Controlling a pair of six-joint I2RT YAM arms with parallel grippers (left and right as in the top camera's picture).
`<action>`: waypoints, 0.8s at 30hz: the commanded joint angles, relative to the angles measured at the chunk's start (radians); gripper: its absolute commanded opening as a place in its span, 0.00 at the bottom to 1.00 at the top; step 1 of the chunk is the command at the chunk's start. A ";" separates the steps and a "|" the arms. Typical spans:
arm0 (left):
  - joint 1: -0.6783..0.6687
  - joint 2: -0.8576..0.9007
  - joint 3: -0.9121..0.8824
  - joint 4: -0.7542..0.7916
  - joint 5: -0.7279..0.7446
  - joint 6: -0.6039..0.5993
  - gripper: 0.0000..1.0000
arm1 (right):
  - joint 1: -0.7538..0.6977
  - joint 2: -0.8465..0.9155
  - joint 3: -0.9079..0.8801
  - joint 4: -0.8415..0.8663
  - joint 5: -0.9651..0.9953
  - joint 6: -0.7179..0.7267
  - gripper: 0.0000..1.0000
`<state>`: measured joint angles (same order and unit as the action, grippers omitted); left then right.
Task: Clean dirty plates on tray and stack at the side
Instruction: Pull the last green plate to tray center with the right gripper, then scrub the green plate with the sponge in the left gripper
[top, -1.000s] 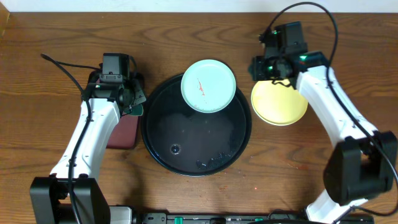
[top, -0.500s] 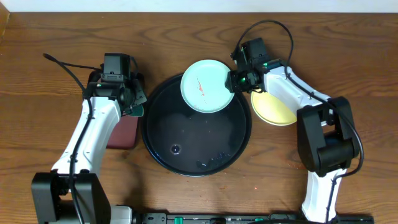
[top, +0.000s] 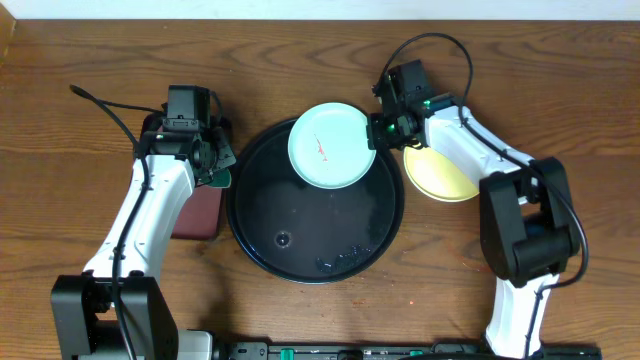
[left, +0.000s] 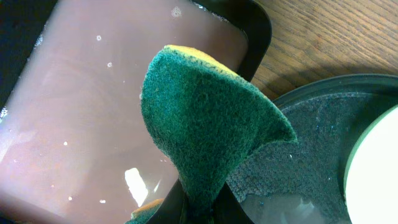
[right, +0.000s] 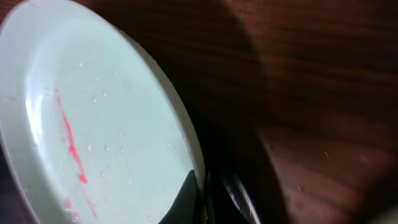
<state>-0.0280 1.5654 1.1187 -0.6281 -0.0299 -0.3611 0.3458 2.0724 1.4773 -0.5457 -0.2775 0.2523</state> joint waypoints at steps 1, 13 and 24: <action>0.003 0.010 -0.002 0.000 -0.016 0.013 0.08 | 0.032 -0.127 0.009 -0.037 -0.019 0.005 0.01; 0.002 0.010 -0.002 -0.012 -0.004 0.001 0.08 | 0.170 -0.067 -0.003 -0.256 -0.012 0.231 0.01; 0.002 0.010 -0.002 -0.029 -0.004 -0.002 0.08 | 0.233 -0.025 -0.001 -0.230 -0.011 0.063 0.38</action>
<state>-0.0280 1.5654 1.1187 -0.6548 -0.0296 -0.3618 0.5739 2.0544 1.4757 -0.7937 -0.2836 0.3862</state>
